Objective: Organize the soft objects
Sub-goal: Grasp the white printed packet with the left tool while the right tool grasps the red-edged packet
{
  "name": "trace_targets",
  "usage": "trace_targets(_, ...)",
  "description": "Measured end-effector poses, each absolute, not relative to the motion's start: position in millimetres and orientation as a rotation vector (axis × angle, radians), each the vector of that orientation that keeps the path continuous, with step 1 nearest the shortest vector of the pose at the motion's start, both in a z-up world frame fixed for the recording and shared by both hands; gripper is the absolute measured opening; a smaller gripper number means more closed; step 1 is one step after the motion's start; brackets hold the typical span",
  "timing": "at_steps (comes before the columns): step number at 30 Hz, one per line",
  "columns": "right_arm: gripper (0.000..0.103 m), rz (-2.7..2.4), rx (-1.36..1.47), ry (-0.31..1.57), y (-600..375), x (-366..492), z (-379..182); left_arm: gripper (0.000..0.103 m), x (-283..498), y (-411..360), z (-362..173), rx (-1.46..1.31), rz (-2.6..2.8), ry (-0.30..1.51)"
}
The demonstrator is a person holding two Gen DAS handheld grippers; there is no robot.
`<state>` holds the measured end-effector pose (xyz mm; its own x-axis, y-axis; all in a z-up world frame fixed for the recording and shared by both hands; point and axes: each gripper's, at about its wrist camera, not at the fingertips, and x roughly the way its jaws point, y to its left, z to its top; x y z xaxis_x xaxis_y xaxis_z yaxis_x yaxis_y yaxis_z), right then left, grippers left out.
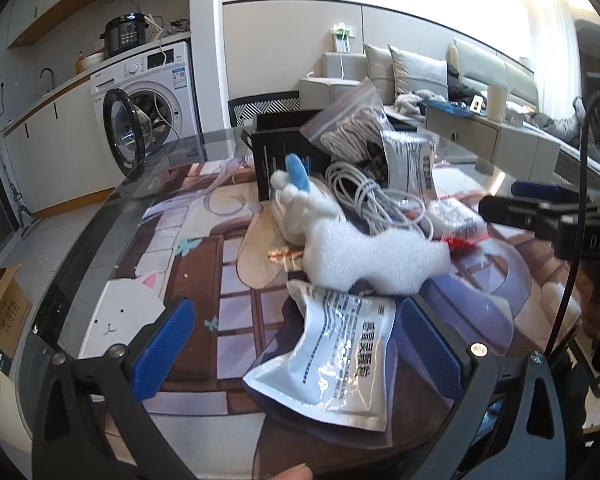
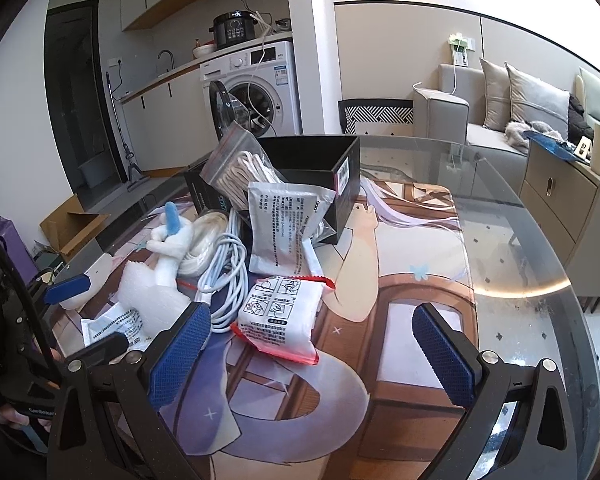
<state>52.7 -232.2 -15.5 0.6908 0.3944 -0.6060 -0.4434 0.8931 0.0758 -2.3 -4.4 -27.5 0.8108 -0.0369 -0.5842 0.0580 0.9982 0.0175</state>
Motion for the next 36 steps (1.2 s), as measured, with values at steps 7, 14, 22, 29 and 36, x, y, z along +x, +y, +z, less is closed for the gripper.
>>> trace_targets(7,0.103,0.477,-0.083,0.688,-230,56,-20,0.103,-5,-2,-38,0.039,-0.060,0.665)
trace_targets(14,0.103,0.480,-0.097,0.705,-227,59,-24,0.099,-6,-5,-42,0.042,-0.111,0.675)
trace_targets(22,0.103,0.446,-0.104,0.796,-221,75,-31,0.053,-6,-7,-39,0.032,-0.171,0.665)
trace_targets(29,0.096,0.456,-0.145,0.814,-209,80,-32,0.041,-4,-2,-35,0.006,-0.169,0.664)
trace_targets(36,0.081,0.478,-0.146,0.859,-202,88,-38,0.040,-5,9,-31,-0.050,-0.148,0.632)
